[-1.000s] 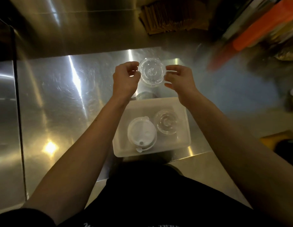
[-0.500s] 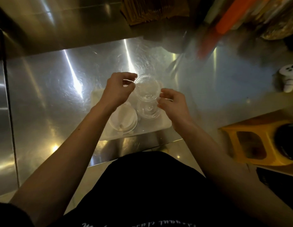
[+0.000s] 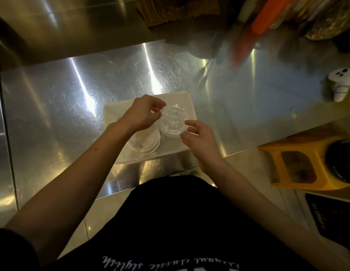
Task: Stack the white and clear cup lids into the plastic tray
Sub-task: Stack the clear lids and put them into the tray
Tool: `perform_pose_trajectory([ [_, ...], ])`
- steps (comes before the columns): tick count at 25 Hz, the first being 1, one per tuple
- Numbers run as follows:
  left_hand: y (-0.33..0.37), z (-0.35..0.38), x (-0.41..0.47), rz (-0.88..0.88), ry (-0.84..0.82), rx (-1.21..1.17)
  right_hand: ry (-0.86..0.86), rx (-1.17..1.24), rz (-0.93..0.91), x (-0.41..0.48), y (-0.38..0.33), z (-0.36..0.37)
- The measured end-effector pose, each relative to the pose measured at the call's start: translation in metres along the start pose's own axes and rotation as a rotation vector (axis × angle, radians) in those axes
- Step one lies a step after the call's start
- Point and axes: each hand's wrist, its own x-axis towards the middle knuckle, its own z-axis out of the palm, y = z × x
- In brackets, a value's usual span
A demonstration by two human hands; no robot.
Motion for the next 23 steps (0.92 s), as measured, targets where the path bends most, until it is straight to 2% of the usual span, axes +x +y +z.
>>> perform_pose_trajectory([
  [7,-0.001,0.008,0.013,0.016,-0.078,0.103,-0.019,-0.088,0.022,0.002,-0.001,0.007],
  [13,-0.003,0.009,0.019,0.006,-0.090,0.093,-0.024,-0.175,0.049,0.012,0.000,0.012],
  [23,-0.004,0.010,0.022,-0.004,-0.073,0.082,-0.018,-0.165,0.038,0.016,0.000,0.010],
])
